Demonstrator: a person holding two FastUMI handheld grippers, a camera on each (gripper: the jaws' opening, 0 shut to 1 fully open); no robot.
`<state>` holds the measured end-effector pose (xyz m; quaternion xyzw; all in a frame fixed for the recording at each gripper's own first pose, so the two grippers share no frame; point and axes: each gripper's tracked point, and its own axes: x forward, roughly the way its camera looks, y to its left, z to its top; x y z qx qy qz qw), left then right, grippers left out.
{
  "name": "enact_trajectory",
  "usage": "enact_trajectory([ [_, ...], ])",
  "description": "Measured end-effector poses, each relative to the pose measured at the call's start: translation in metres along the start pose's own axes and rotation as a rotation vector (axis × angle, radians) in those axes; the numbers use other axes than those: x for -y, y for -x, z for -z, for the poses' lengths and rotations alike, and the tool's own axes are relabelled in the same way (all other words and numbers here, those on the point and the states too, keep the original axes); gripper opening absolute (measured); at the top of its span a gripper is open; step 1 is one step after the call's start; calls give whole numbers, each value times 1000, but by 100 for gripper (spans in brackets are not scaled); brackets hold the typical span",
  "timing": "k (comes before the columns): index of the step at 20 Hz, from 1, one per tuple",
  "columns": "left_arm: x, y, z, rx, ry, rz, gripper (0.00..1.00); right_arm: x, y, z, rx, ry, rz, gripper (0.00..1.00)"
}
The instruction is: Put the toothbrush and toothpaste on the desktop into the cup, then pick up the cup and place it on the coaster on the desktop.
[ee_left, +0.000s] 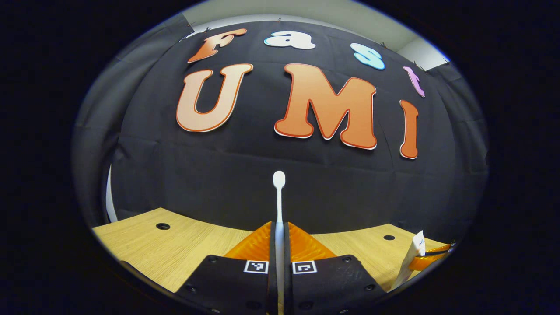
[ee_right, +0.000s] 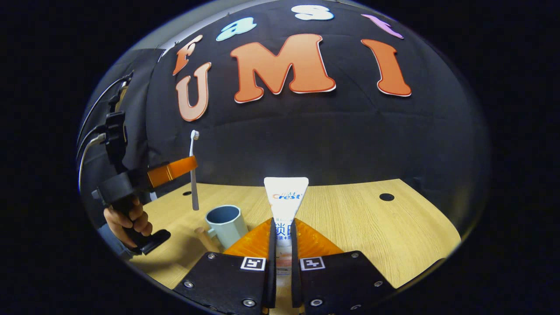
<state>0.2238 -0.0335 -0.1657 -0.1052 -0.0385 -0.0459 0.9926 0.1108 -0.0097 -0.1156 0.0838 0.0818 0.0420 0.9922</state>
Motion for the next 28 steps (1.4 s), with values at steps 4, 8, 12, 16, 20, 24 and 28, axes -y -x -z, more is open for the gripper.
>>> enact_trajectory([
  [4,10,-15,8,17,23,22,5,-3,-15,-29,152,26,-21,14],
  [8,23,-19,2,64,43,56,5,-1,-31,-47,251,20,-17,14],
  [12,24,-20,-5,100,63,70,5,3,-36,-51,257,-1,-35,14],
  [16,28,-26,14,55,83,98,5,6,-38,-49,257,10,-38,14],
  [20,22,-32,47,-18,95,96,5,8,-43,-38,229,31,-37,14],
  [24,23,-34,62,-56,112,102,5,5,-47,-31,211,53,-47,14],
  [28,21,-31,76,-108,113,111,6,8,-49,-24,191,51,-42,14],
])
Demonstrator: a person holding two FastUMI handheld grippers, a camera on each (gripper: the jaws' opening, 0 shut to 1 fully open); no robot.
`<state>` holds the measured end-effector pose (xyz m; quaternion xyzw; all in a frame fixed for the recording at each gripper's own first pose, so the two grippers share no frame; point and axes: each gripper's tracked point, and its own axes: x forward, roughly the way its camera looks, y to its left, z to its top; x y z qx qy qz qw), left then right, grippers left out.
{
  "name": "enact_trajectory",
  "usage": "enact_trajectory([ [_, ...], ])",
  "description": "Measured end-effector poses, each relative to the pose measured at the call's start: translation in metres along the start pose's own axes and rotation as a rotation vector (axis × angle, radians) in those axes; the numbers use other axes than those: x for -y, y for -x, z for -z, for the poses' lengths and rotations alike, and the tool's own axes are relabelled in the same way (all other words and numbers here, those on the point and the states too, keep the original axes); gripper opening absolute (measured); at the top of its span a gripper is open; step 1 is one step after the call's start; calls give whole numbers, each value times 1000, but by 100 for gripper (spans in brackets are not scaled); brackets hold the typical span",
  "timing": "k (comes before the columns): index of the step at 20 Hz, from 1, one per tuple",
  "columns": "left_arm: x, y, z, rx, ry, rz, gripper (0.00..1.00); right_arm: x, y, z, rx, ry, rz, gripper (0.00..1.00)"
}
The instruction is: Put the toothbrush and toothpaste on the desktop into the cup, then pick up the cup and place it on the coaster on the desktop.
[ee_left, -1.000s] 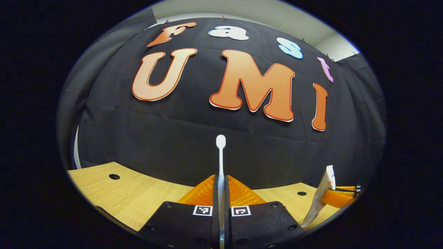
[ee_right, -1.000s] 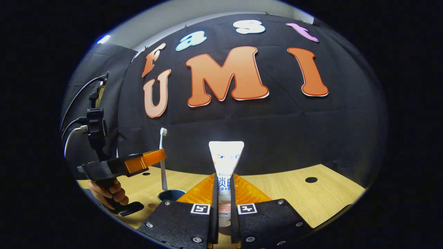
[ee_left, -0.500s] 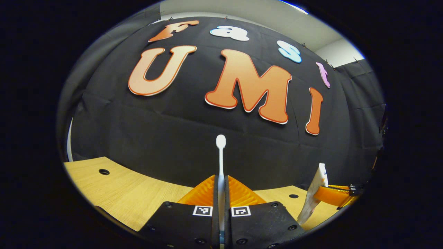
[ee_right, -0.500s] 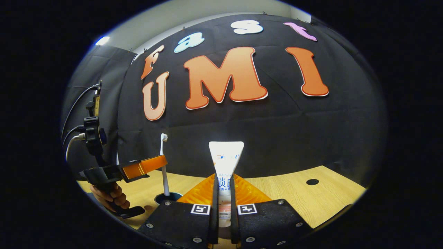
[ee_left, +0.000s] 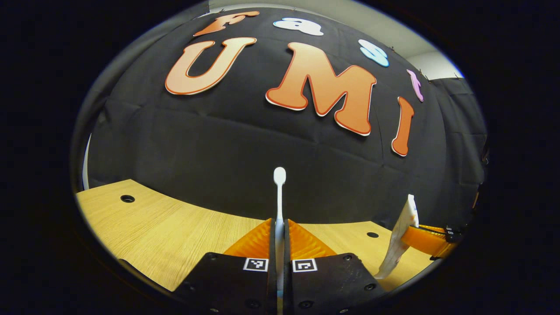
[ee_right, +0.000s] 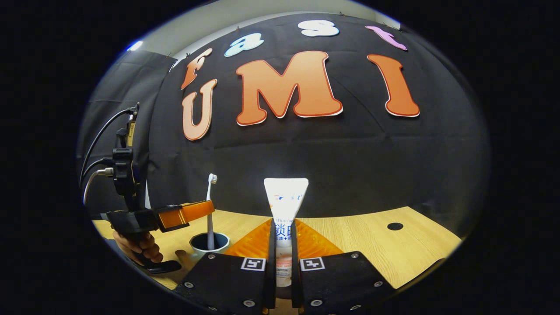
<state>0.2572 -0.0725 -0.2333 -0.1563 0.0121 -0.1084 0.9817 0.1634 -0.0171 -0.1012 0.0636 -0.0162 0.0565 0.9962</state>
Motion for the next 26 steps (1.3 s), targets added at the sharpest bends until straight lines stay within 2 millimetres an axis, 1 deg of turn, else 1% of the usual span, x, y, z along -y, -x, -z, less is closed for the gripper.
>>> enact_trajectory([
  [3,-4,4,10,-34,-2,3,6,-1,0,5,-10,1,2,14],
  [7,-6,7,18,-79,-12,8,6,-3,0,6,-10,18,1,14],
  [11,-6,10,26,-120,-22,7,8,1,0,5,-15,-1,5,14],
  [12,-6,8,29,-129,-22,3,8,2,0,4,-14,-4,9,14],
  [13,-5,10,31,-142,-22,5,9,3,1,4,-14,-5,9,14],
  [16,-3,13,35,-169,-15,15,10,5,3,-1,-1,-5,15,14],
  [17,0,16,35,-173,-10,23,17,5,3,-2,2,-12,14,14],
  [18,2,18,34,-178,-9,26,21,4,5,-4,5,-22,10,14],
  [20,-1,27,35,-196,-10,12,37,3,6,-6,10,-36,1,14],
  [21,-2,31,35,-205,-5,11,33,2,6,-8,15,-36,2,14],
  [22,-5,41,32,-210,-3,-1,37,2,8,-10,20,-32,0,14],
  [23,-11,45,30,-212,-4,-18,41,0,9,-12,26,-34,-1,14],
  [24,-13,51,29,-222,-8,-25,58,-2,10,-12,31,-37,-8,14],
  [25,-19,64,29,-229,-17,-50,79,-5,9,-12,29,-36,-12,14],
  [26,-20,63,26,-221,-8,-50,100,-7,9,-13,34,-31,-12,14],
])
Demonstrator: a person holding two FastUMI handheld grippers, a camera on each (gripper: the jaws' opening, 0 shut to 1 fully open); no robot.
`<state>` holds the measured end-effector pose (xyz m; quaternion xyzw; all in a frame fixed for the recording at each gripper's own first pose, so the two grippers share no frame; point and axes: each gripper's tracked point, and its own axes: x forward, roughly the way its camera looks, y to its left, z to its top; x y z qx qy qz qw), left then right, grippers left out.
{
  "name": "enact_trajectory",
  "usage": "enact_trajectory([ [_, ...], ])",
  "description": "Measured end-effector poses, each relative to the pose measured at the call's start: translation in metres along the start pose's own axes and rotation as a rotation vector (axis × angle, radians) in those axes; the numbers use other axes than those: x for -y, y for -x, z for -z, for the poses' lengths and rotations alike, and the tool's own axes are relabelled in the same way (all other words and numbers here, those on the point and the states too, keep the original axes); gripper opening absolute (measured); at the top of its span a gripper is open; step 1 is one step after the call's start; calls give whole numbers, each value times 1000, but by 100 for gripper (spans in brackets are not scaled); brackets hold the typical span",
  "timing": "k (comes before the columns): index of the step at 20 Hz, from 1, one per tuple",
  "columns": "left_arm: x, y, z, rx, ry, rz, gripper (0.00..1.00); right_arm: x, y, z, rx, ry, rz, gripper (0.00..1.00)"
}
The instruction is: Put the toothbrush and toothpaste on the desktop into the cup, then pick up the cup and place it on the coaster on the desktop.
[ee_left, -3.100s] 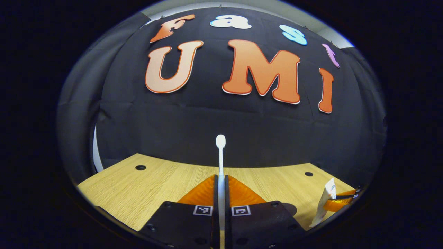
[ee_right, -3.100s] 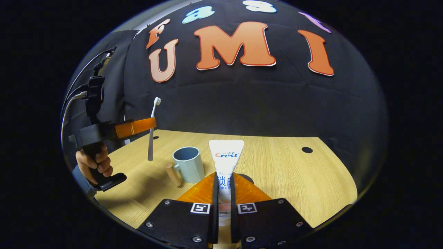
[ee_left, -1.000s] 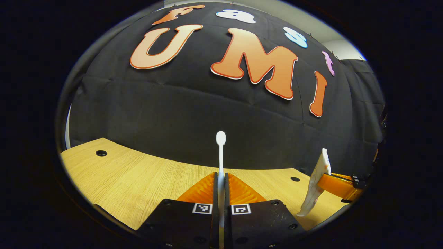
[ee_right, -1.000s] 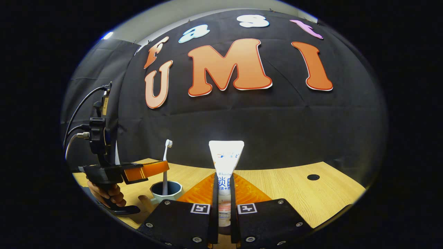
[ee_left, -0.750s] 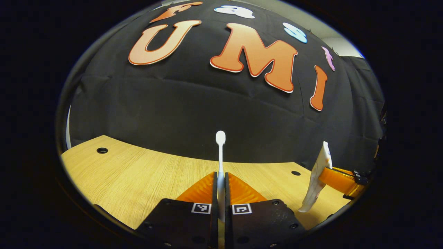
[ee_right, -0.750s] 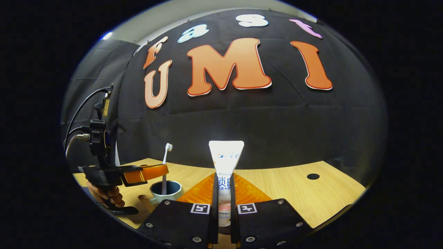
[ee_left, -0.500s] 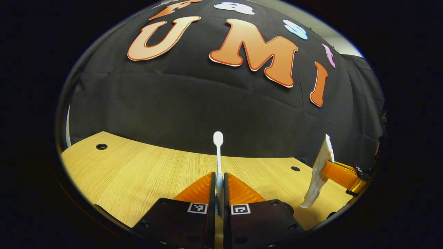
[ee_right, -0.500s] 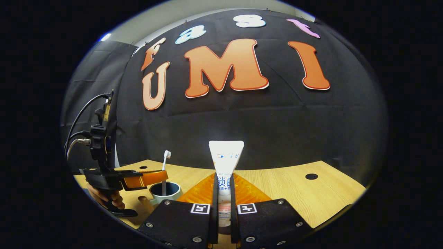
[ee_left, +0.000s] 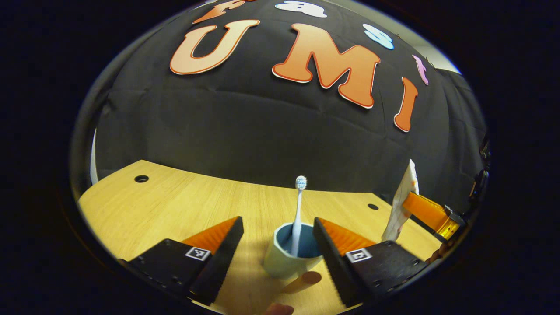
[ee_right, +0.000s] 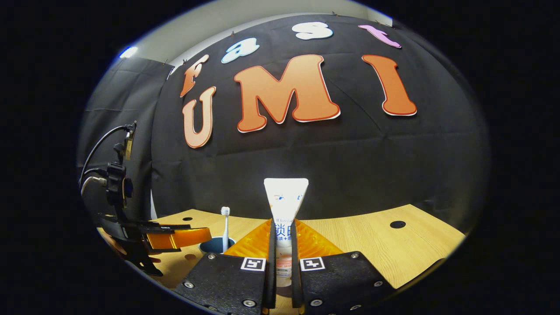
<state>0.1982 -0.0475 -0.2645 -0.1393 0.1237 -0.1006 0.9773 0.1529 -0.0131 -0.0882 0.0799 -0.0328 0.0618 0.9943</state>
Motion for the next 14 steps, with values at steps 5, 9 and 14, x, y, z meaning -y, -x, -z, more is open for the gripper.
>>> enact_trajectory([
  [5,-16,40,-9,17,-5,-34,97,-13,2,-20,55,1,-25,14],
  [9,-21,77,-1,32,-72,-67,96,-27,3,-33,86,-3,-42,14],
  [14,-23,117,11,37,-109,-74,96,-68,0,-53,105,-10,-109,14],
])
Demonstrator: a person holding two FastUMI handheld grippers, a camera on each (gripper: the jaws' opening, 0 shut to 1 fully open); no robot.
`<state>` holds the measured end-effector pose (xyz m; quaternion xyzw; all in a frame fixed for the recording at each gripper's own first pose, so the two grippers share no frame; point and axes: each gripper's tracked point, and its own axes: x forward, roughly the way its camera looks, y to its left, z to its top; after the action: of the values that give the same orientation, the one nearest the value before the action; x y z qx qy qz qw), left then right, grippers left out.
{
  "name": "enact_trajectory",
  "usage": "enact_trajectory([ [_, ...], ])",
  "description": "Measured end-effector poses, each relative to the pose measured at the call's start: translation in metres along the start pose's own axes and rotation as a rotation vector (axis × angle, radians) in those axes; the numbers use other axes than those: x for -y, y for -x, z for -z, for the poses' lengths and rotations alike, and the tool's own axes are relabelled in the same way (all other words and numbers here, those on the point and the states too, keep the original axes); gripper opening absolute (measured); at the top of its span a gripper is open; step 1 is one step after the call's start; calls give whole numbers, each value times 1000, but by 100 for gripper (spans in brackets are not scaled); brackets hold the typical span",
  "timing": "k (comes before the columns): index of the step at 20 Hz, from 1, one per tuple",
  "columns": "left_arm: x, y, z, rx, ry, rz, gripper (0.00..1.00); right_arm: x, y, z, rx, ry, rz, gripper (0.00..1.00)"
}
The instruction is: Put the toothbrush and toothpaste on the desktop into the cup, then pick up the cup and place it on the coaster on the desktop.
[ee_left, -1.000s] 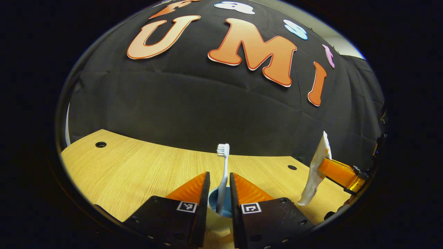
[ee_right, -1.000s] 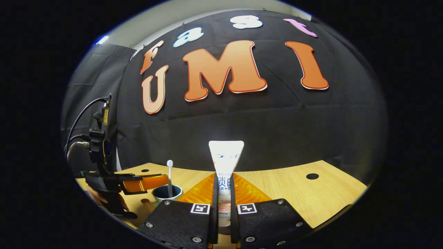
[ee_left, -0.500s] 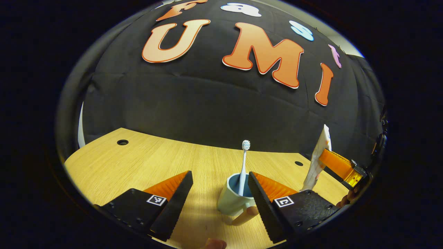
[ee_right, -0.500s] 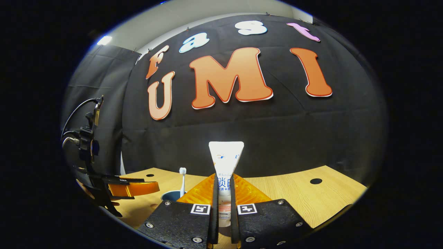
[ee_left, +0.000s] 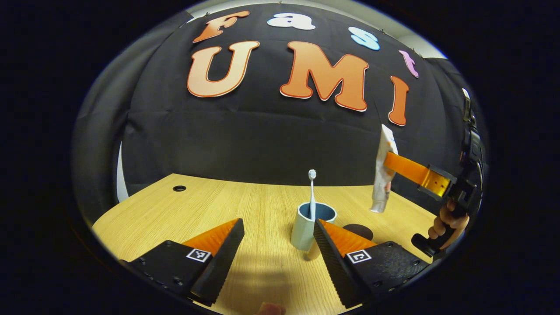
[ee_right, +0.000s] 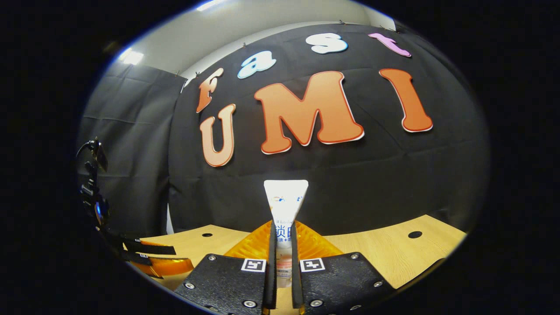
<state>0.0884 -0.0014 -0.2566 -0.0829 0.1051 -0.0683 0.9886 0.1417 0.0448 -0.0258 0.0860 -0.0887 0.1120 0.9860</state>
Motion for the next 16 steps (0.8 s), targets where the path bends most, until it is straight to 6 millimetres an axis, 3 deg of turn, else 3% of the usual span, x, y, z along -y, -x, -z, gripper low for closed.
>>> enact_trajectory([
  [3,-7,19,2,2,8,-8,96,-31,-10,-11,-4,6,-61,14],
  [8,-30,45,9,8,27,-47,96,-65,-35,-27,47,82,-77,14],
  [10,-37,54,14,6,37,-59,96,-75,-45,-15,40,101,-80,14],
  [14,-54,70,23,3,58,-90,96,-85,-59,27,-30,100,-76,14],
  [15,-55,73,24,3,66,-92,96,-85,-62,35,-45,101,-72,19],
  [16,-56,76,25,1,68,-90,96,-84,-65,41,-55,104,-66,14],
])
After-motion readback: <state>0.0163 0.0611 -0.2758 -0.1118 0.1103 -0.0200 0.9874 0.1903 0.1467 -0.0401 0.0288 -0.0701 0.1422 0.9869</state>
